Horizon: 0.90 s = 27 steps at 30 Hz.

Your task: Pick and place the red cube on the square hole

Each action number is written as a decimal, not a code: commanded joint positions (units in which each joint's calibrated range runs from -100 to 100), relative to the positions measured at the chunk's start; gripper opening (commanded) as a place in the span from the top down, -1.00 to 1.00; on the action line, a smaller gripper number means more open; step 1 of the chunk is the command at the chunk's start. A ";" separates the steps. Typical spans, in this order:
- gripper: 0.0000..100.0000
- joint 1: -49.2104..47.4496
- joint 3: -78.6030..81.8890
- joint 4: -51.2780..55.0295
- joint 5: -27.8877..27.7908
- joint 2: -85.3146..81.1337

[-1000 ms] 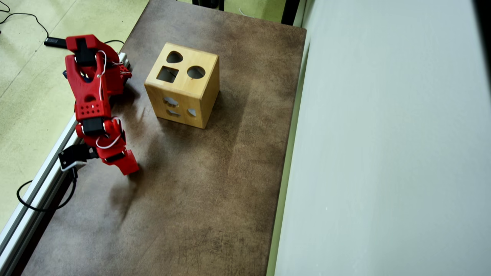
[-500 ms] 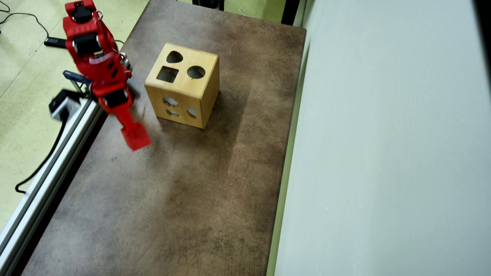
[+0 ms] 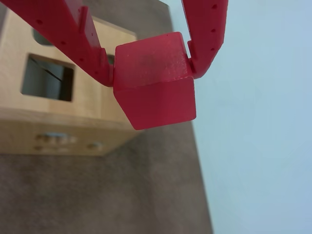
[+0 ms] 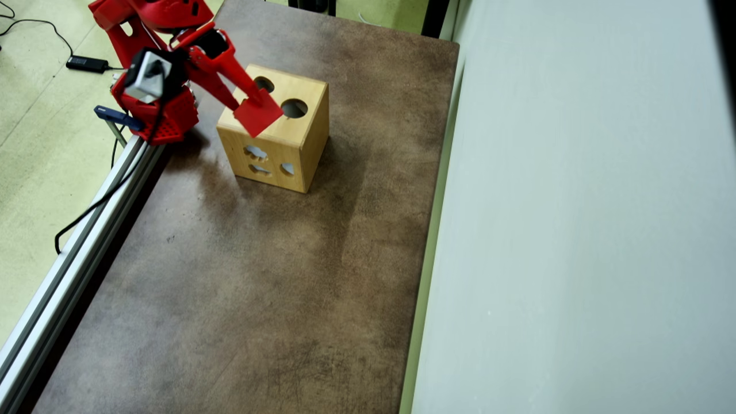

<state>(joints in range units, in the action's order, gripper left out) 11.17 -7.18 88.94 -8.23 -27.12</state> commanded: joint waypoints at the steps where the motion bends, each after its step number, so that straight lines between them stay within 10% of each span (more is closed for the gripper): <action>1: 0.79 -4.41 -0.60 4.87 0.15 -2.65; 27: 0.79 -6.87 17.29 8.73 3.96 -5.11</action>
<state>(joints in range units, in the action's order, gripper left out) 4.64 10.43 97.34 -6.18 -28.64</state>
